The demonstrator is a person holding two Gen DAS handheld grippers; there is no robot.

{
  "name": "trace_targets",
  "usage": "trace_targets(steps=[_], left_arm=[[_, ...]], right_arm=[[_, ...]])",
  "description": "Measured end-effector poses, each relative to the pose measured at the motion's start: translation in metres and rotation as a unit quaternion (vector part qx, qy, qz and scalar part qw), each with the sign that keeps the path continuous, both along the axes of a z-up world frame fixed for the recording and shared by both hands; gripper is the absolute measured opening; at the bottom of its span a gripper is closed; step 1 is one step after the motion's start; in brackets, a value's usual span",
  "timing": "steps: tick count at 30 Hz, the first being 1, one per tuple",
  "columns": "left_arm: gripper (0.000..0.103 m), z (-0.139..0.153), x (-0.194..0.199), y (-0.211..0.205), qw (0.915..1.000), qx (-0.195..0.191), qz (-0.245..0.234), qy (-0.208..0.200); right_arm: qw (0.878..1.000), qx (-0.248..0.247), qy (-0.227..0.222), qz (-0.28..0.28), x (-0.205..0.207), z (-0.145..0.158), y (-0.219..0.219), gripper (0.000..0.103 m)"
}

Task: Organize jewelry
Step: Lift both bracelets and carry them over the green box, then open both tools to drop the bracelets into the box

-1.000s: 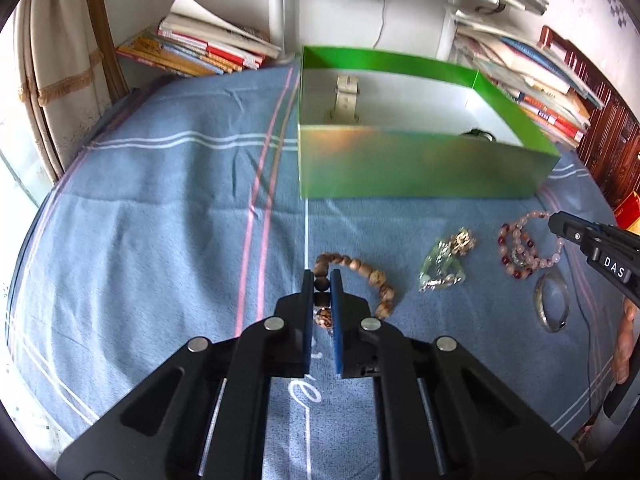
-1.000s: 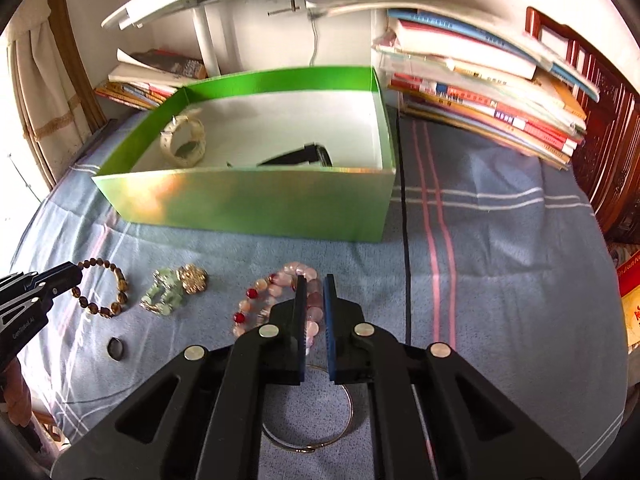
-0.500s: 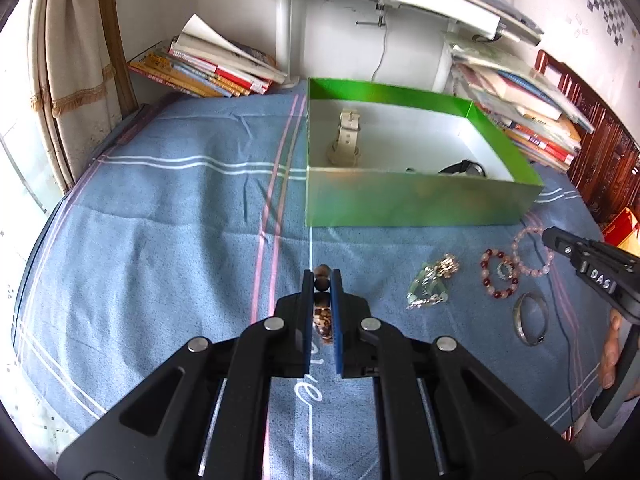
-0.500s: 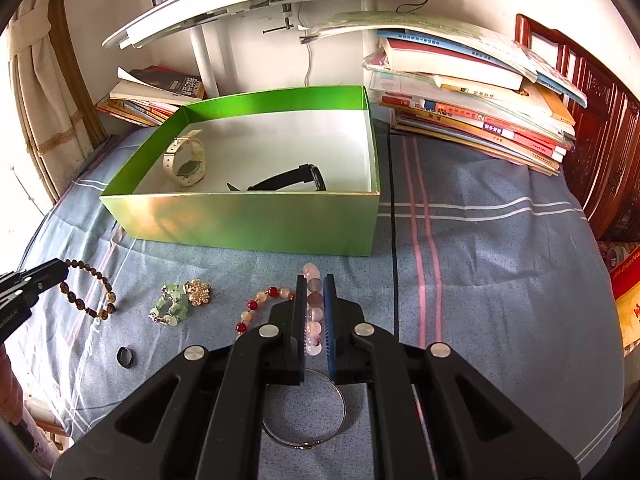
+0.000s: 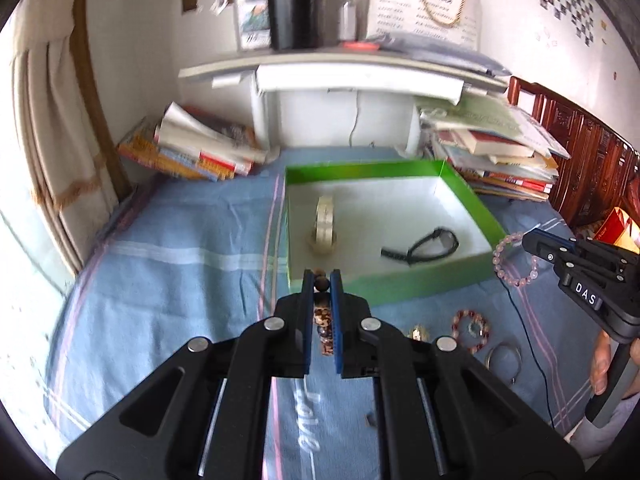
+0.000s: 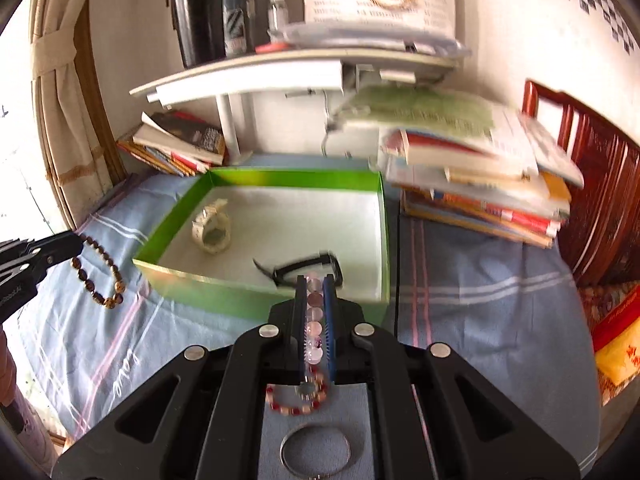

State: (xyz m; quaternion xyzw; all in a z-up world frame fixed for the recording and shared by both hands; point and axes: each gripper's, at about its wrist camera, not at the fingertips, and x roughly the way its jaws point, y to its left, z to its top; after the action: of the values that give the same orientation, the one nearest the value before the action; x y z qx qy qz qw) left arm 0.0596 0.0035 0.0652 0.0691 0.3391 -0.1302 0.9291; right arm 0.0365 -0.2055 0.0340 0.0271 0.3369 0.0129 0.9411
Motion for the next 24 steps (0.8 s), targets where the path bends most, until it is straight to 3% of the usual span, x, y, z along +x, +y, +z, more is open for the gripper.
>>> trace_targets(steps=[6,11,12,13,14,15,16,22,24], left_arm=[[0.008,0.013,0.053,-0.03,0.9998,0.002,-0.017,-0.005],[0.009,-0.012,0.095,-0.046,0.9996,0.006,-0.012,0.026],[0.009,-0.019,0.1,-0.048,0.9994,0.004,-0.013,0.032],[0.012,-0.024,0.103,-0.048,0.9994,0.001,-0.011,0.033],[0.026,-0.029,0.105,-0.048,0.9993,0.002,-0.005,0.038],[0.036,-0.033,0.105,-0.048,0.9991,0.005,-0.001,0.042],[0.037,-0.034,0.102,-0.047,0.999,0.006,0.0,0.045],[0.042,-0.042,0.06,-0.032,0.9981,0.031,0.018,0.051],[0.043,-0.053,0.039,-0.027,0.9977,0.021,0.011,0.064]], right_arm=[[1.0,0.017,-0.001,0.008,0.047,0.011,0.0,0.008],[1.0,0.015,0.017,0.003,0.076,-0.008,0.007,0.008],[1.0,0.013,0.019,0.001,0.078,-0.012,0.008,0.01],[1.0,0.01,0.021,-0.005,0.08,-0.016,0.009,0.019],[1.0,0.007,0.028,-0.013,0.079,-0.019,0.009,0.027],[0.999,0.008,0.031,-0.014,0.078,-0.02,0.008,0.04],[0.999,0.011,0.029,-0.013,0.074,-0.019,0.007,0.042],[1.0,0.004,0.016,-0.015,0.024,-0.012,-0.005,0.042],[1.0,0.011,0.025,-0.013,0.008,-0.02,-0.011,0.042]])
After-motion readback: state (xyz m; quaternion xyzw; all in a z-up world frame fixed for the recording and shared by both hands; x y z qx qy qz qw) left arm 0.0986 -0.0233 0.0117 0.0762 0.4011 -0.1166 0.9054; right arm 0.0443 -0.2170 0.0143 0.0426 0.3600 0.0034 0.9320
